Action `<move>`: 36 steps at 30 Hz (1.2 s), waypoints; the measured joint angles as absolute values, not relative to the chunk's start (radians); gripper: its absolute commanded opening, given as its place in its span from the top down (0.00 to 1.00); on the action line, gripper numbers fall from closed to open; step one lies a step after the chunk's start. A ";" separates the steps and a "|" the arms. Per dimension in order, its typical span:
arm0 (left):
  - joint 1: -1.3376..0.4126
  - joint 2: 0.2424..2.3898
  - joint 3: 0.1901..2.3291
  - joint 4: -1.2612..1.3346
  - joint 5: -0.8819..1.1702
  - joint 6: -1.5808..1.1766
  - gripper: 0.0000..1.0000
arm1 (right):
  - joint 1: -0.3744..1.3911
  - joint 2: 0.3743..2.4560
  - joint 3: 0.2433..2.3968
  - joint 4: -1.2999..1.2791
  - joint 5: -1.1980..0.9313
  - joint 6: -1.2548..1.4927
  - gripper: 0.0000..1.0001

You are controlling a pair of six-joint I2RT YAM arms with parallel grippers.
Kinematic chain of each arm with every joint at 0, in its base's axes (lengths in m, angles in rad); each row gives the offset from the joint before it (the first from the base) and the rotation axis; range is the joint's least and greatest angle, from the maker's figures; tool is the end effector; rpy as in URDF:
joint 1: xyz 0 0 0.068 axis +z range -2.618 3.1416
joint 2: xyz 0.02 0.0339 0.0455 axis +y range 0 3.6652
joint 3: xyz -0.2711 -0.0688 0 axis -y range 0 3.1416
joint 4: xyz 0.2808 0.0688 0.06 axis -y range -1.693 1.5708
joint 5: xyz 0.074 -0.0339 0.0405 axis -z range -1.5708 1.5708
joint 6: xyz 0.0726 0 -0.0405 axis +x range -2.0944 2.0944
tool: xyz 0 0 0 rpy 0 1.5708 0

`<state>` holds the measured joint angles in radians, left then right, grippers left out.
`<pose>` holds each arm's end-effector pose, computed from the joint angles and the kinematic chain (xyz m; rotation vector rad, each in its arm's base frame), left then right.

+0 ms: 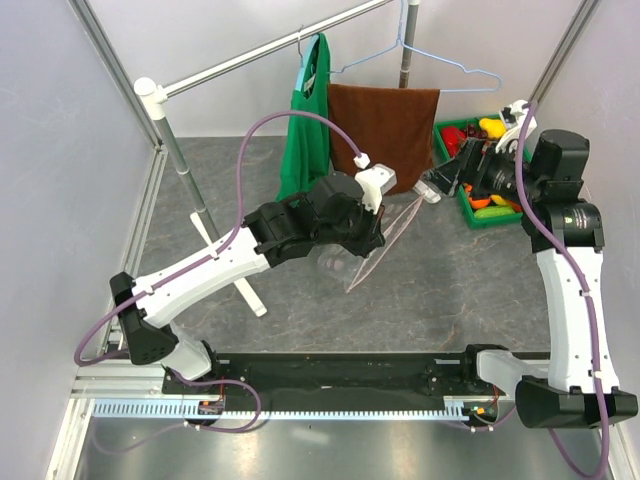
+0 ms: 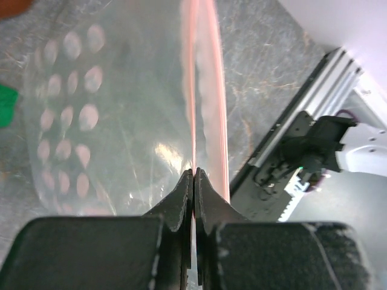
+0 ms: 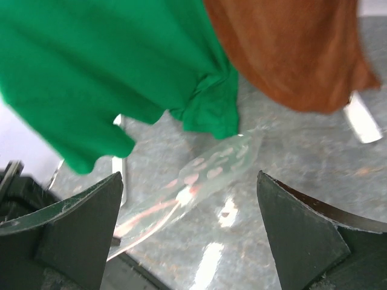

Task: Place the food in the zip-top bag and seal the zipper
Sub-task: Pick up the zipper food storage bag at the center of the board.

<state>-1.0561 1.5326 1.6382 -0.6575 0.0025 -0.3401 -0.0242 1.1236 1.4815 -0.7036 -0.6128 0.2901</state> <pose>0.2004 -0.3547 0.3968 0.7852 2.0944 -0.8053 0.2712 0.0352 0.4673 -0.1184 1.9201 0.7638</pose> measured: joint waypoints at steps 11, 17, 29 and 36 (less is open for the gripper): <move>-1.063 1.498 1.765 -0.751 -0.062 -0.501 0.98 | -0.024 1.016 1.428 -0.733 -0.712 0.322 0.02; -1.028 1.533 1.841 -0.755 -0.069 -0.605 0.98 | -0.024 1.010 1.410 -0.696 -0.758 0.377 0.11; -0.939 1.797 1.792 -0.736 0.004 -0.722 0.98 | -0.024 1.034 1.208 -0.715 -0.762 0.402 0.24; -0.945 1.785 1.804 -0.701 0.010 -0.721 0.98 | -0.023 1.050 1.187 -0.715 -0.763 0.428 0.24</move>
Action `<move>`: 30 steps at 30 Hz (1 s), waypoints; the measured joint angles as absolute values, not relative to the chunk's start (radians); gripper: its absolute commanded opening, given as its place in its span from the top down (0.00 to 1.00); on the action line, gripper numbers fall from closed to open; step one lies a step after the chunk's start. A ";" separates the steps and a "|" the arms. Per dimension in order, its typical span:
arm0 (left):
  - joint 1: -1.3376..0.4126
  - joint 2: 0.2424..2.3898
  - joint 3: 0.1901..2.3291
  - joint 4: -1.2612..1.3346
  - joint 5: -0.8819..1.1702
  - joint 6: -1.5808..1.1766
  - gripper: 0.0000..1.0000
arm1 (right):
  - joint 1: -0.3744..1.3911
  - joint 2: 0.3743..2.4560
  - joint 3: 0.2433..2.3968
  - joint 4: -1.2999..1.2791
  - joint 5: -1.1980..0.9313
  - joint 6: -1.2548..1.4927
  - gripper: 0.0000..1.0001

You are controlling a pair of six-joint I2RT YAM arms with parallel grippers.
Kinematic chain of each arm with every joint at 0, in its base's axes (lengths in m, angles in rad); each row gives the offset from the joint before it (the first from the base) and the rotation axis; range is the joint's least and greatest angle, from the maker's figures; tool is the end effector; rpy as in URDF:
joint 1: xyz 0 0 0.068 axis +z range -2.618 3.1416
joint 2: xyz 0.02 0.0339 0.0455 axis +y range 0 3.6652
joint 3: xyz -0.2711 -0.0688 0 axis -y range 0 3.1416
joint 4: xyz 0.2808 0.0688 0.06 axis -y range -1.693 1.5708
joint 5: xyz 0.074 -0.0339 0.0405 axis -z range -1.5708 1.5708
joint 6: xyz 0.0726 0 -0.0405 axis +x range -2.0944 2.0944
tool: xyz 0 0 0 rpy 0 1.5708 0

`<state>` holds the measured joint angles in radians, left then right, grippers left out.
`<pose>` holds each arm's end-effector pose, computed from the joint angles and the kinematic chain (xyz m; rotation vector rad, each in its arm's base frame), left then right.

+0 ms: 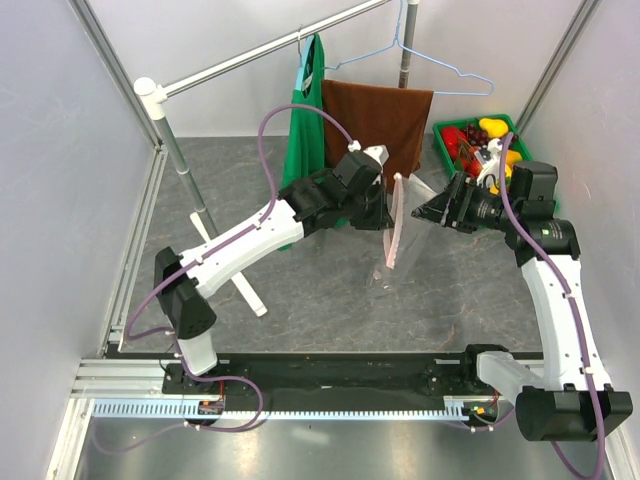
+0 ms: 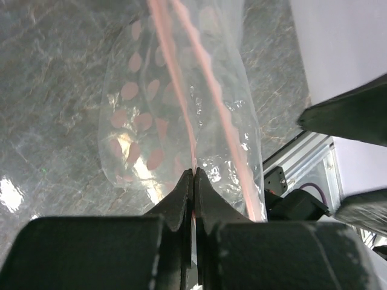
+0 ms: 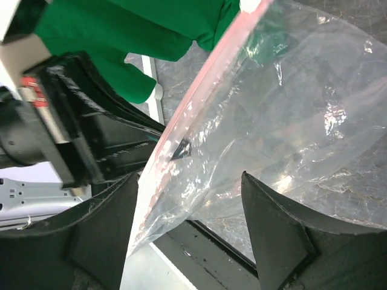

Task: Place the food in the zip-top bag and seal the zipper
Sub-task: Pick up the zipper food storage bag at the center of the board, then open the zipper of the food storage bag at the center of the board.

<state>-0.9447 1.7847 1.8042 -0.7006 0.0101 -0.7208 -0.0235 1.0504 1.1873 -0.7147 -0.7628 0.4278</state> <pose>0.2754 -0.3821 0.3516 0.2753 2.3970 -0.8591 0.2622 0.0440 0.3774 0.0251 2.1451 1.0516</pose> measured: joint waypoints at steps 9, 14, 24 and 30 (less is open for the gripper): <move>-0.963 1.647 1.894 -0.755 -0.052 -0.634 0.98 | -0.023 1.050 1.273 -0.704 -0.815 0.459 0.13; -0.973 1.567 1.898 -0.798 -0.105 -0.611 0.98 | -0.022 1.046 1.295 -0.661 -0.840 0.506 0.10; -0.995 1.662 1.899 -0.818 -0.147 -0.609 0.98 | 0.072 1.057 1.212 -0.553 -0.822 0.623 0.13; -0.994 1.748 1.898 -0.818 -0.131 -0.610 0.98 | 0.137 1.085 1.172 -0.535 -0.775 0.622 0.25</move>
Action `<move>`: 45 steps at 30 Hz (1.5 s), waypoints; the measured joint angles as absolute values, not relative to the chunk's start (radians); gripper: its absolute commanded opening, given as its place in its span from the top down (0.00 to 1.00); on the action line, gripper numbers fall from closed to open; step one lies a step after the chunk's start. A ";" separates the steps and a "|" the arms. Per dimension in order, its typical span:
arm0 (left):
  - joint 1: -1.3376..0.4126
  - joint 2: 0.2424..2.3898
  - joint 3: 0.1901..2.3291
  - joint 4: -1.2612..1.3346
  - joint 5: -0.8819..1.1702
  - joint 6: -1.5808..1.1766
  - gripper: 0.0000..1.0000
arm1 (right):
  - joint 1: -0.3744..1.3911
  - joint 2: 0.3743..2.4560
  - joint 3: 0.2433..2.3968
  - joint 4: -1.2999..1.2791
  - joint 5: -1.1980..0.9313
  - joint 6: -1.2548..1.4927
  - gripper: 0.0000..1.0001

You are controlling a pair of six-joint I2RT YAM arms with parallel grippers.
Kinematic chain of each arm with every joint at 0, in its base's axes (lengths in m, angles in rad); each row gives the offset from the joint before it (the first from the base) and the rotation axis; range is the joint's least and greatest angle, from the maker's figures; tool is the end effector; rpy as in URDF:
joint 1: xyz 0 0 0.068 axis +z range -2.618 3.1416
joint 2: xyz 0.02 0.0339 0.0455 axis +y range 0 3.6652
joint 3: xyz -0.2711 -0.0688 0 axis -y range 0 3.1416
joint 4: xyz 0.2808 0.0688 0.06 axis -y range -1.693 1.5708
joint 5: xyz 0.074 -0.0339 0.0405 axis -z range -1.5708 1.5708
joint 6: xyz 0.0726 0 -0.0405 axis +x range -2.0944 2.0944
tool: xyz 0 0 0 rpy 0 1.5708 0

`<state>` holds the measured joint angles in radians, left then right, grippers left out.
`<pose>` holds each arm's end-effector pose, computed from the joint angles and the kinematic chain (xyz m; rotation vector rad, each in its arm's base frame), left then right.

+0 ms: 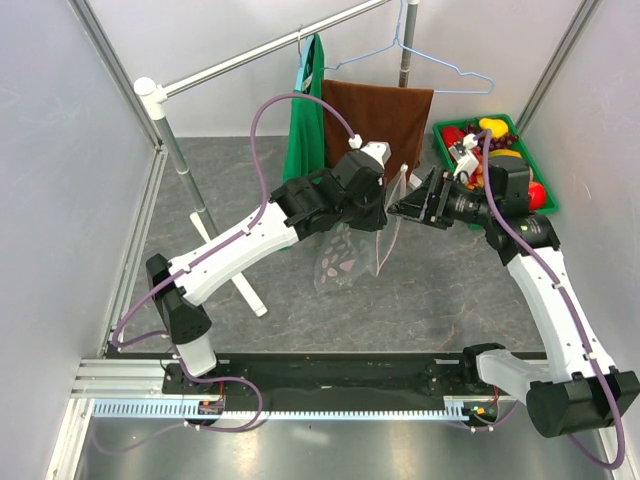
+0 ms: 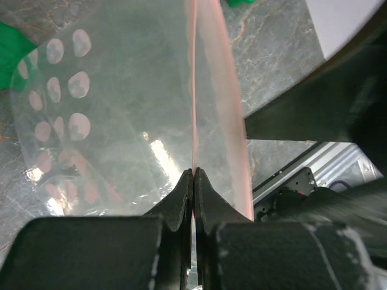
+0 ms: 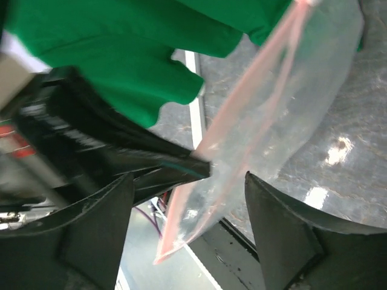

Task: Place the food in the zip-top bag and seal the zipper
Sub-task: Open the zipper of the food storage bag at the center of the board.

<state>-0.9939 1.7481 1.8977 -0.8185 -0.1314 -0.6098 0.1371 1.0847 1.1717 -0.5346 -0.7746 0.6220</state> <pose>0.2540 -0.3729 0.3910 0.3722 2.3034 -0.7048 0.2718 0.0888 0.3829 -0.0185 2.1063 1.2486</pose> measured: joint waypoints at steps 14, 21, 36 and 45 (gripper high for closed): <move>-0.960 1.692 1.838 -0.753 -0.096 -0.610 0.98 | 0.182 1.127 1.147 -0.617 -0.555 0.510 0.96; -0.934 1.645 1.812 -0.756 -0.107 -0.574 0.98 | 0.186 1.134 1.190 -0.761 -0.414 0.369 1.00; -0.889 1.546 1.748 -0.878 -0.193 -0.314 0.98 | 0.199 1.117 1.351 -1.028 -0.319 0.049 1.00; -0.899 1.426 1.675 -0.835 -0.064 -0.291 0.98 | 0.206 1.296 1.422 -1.047 -0.391 -0.072 0.94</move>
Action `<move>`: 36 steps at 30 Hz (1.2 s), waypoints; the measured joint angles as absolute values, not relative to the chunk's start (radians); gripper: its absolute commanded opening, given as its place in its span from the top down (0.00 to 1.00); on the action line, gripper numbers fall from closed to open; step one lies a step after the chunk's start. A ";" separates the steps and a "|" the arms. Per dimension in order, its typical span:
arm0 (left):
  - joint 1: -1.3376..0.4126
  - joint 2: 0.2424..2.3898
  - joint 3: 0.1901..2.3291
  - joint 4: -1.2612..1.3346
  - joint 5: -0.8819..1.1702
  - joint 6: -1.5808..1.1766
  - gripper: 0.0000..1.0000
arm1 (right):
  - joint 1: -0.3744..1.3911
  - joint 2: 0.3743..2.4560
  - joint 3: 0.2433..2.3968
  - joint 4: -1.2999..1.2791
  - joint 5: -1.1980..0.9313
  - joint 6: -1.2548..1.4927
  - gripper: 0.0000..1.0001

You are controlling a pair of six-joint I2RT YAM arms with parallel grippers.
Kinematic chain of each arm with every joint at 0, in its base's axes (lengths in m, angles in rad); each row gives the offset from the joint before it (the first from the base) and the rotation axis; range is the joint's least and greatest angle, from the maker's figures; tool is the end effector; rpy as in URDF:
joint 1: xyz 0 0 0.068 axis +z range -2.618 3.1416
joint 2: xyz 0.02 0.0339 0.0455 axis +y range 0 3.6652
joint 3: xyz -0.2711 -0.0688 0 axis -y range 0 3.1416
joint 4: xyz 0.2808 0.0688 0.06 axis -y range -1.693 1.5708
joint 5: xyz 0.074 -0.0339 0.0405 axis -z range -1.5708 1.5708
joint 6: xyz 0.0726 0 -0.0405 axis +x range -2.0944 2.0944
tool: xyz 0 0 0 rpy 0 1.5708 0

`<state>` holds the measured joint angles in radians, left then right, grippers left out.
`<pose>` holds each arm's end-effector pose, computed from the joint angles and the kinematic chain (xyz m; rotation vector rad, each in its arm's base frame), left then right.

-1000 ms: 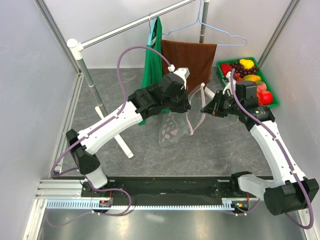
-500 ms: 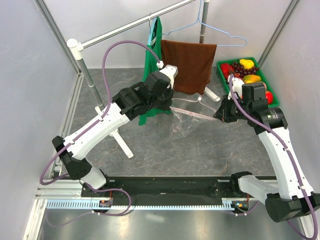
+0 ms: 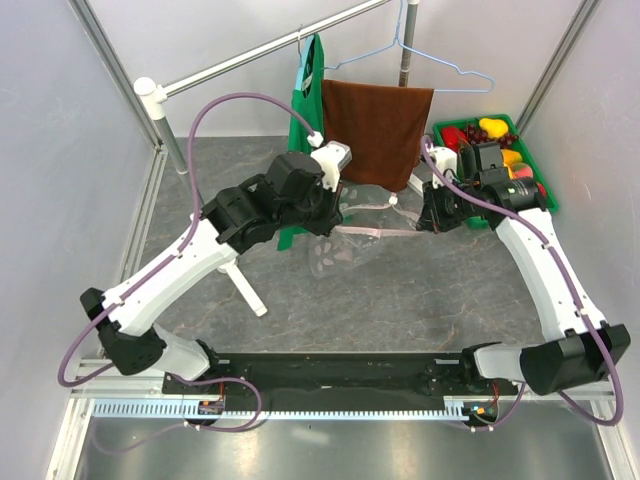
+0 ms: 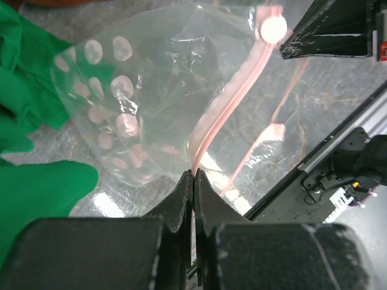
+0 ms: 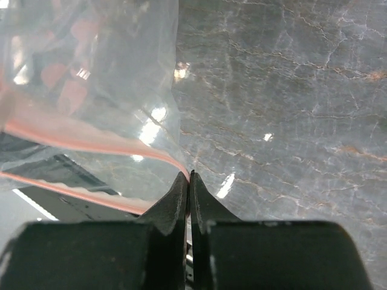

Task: Place the food in the zip-top bag and seal the zipper
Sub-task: Open the zipper of the food storage bag at the center of the board, then pick up the fake vegetable from the bin.

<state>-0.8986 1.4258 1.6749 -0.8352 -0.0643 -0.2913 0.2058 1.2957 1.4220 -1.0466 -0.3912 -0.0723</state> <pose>0.2279 -0.2789 0.4281 0.6275 2.1306 -0.6085 0.2908 0.0890 0.3570 -0.5051 2.4201 0.5431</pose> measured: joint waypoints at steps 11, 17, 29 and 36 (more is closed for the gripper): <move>-0.800 1.578 1.693 -0.873 0.030 -0.421 0.98 | 0.192 1.352 1.433 -1.085 -0.358 -0.171 0.44; -0.798 1.617 1.739 -0.870 0.066 -0.468 0.98 | 0.192 1.321 1.445 -1.073 -0.337 -0.152 0.19; -0.798 1.707 1.763 -0.819 0.109 -0.514 0.98 | 0.077 1.266 1.527 -0.946 -0.344 -0.088 0.10; -0.798 1.748 1.783 -0.805 0.116 -0.530 0.98 | -0.234 1.371 1.547 -0.888 -0.415 -0.109 0.11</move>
<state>-0.7979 1.7477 1.7832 -0.8051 0.1162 -0.5297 -0.2337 1.3712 1.5467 -0.8875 -0.4152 -0.1089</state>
